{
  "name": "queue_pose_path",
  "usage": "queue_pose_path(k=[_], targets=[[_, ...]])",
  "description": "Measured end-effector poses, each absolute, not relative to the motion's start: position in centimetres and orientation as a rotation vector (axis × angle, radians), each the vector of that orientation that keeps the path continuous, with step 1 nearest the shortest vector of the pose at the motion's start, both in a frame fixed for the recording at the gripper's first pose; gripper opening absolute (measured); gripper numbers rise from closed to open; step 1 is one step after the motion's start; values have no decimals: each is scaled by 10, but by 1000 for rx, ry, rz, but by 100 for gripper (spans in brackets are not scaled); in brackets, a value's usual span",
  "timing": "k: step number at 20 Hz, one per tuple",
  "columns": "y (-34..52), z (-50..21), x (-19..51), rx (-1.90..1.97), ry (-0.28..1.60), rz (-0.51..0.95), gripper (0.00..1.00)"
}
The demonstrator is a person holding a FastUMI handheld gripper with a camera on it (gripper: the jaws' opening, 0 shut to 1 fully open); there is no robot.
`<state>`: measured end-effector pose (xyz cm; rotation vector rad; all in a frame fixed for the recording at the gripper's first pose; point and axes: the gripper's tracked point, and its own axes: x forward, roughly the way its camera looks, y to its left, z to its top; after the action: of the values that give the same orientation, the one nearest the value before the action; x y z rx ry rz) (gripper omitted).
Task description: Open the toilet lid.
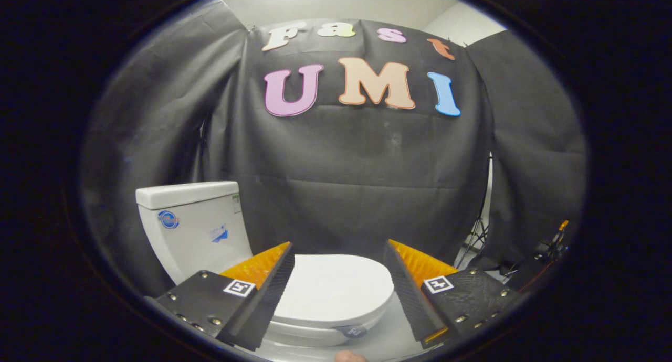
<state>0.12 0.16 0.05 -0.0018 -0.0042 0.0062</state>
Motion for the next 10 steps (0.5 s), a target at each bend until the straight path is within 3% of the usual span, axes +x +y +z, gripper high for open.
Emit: queue_pose_path(k=[10], targets=[[-6,-5,4,-10,4,-9,100]])
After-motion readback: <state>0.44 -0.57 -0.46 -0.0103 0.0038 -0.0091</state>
